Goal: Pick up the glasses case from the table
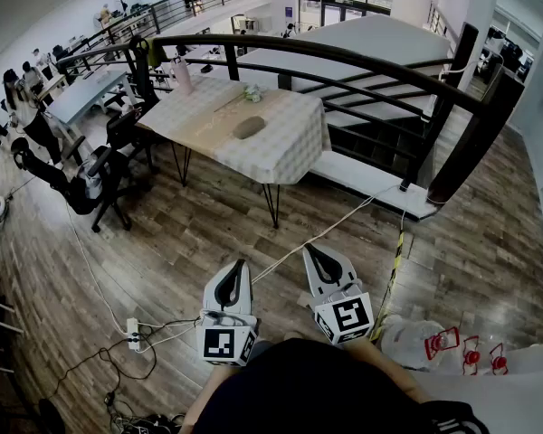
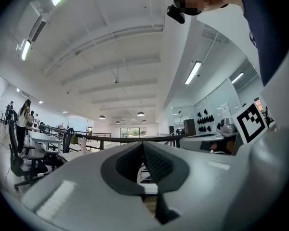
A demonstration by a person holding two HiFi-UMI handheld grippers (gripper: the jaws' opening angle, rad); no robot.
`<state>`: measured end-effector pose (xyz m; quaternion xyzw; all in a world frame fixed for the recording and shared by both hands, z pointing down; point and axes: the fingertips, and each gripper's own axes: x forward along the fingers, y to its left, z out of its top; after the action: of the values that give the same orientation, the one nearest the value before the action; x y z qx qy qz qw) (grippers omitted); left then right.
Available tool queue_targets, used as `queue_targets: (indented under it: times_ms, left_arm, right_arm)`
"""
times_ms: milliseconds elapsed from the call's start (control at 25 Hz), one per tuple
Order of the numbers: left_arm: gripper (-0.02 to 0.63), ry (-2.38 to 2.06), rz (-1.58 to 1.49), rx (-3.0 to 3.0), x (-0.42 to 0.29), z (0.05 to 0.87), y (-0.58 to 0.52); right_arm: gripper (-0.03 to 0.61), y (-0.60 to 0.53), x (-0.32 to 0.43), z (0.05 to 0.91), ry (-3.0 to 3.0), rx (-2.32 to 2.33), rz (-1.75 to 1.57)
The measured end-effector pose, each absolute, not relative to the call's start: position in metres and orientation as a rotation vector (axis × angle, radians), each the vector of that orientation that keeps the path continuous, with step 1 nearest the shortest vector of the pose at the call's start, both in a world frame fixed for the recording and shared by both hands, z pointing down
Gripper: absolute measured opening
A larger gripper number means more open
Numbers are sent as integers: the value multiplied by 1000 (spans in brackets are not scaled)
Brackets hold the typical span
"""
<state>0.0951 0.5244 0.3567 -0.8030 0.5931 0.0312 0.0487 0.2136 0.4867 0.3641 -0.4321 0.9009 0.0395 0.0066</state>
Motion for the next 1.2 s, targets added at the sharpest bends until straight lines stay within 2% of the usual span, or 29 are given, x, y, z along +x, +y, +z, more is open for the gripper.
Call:
queue_targets:
  times_ms: [840,1200]
  left_arm:
    - [11,1817,43,-2544,102,381,489]
    - [11,1835,33,-2560,76,396,427]
  right_arm:
    - [8,455,211,389,2836,-1298,-48]
    - [14,394,187,407,2856,-1322,-78]
